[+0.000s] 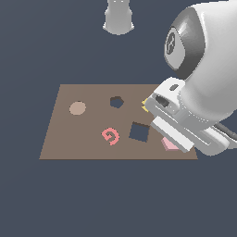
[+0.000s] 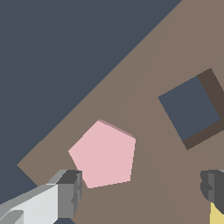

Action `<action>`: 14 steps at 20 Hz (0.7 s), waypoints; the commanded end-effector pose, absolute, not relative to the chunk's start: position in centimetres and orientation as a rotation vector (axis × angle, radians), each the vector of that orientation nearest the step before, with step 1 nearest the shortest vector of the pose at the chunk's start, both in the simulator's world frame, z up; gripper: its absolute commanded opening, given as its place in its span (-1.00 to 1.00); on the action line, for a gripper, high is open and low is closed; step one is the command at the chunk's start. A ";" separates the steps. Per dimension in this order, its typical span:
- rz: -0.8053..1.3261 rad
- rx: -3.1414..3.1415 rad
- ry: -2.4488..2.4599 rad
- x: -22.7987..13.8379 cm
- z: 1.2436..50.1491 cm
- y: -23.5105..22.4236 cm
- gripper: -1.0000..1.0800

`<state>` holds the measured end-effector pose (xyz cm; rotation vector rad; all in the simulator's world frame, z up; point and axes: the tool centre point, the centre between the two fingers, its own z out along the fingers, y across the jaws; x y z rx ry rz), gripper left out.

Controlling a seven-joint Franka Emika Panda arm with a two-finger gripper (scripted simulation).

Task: Insert a designated object into the corresponding slot on a board.

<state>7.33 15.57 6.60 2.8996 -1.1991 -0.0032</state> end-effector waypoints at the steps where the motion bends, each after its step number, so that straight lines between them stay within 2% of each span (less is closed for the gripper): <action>1: -0.002 2.874 -1.262 8.1 6.1 16.0 0.92; 14: 0.000 2.814 -1.397 10.1 5.0 17.0 0.92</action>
